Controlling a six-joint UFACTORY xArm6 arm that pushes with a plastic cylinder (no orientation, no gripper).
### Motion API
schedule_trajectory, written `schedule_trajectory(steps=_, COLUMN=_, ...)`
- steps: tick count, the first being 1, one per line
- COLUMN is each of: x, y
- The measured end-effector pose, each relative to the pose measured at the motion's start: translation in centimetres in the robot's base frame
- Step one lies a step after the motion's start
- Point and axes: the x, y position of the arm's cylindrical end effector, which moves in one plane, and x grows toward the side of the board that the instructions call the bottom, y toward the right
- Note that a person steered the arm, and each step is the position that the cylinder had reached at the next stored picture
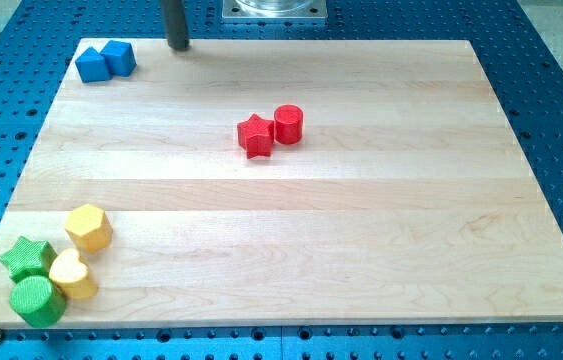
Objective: Move the blue blocks towards the bottom
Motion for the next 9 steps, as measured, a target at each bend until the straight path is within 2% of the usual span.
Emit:
schedule_trajectory(steps=1, x=2.1, y=-3.3)
schedule_trajectory(steps=2, x=8.8, y=-4.4)
schedule_trajectory(steps=3, x=5.1, y=-0.1)
schedule_trajectory(steps=4, x=0.2, y=-2.9)
schedule_trajectory(steps=6, x=5.0, y=-14.0)
schedule_trajectory(steps=7, x=9.2, y=-12.2)
schedule_trajectory(steps=9, x=5.8, y=-7.8)
